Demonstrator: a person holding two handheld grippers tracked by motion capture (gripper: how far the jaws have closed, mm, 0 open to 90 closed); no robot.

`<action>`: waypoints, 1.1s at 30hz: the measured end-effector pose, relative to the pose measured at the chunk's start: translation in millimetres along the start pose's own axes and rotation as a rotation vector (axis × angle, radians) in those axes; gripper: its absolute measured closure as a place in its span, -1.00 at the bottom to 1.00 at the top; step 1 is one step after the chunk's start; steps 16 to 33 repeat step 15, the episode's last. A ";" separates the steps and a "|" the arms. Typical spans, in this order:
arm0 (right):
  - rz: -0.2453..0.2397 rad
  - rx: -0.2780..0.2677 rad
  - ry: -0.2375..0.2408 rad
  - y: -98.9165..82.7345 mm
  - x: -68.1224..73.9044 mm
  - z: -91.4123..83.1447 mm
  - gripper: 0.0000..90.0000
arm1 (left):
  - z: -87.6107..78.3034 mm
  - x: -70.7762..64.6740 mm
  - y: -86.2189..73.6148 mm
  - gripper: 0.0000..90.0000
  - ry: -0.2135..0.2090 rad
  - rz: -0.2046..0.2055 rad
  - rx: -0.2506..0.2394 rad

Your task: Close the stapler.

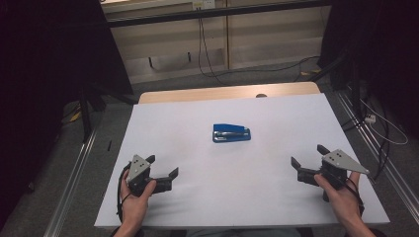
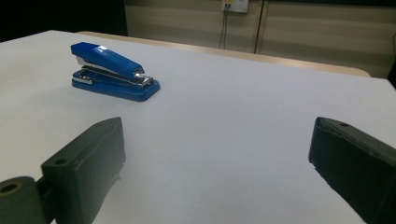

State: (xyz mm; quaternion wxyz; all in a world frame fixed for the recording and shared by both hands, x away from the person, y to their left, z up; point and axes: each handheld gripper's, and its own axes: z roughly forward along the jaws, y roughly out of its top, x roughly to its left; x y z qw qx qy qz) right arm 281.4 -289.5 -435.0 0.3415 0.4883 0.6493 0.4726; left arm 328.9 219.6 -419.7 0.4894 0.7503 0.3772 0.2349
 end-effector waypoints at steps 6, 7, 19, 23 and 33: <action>0.012 0.006 -0.001 -2.2 4.3 3.4 -0.94 | 1.6 -0.5 -0.5 -0.92 -0.009 0.000 0.011; 0.006 0.007 -0.002 -2.1 5.2 3.9 -0.94 | 0.9 -1.1 0.2 -0.92 -0.009 -0.001 0.010; 0.002 0.008 0.003 -1.1 8.0 10.2 -0.96 | 1.1 -1.8 1.0 -0.92 -0.006 0.018 0.002; 0.002 0.008 0.003 -1.1 8.0 10.2 -0.96 | 1.1 -1.8 1.0 -0.92 -0.006 0.018 0.002; 0.002 0.008 0.003 -1.1 8.0 10.2 -0.96 | 1.1 -1.8 1.0 -0.92 -0.006 0.018 0.002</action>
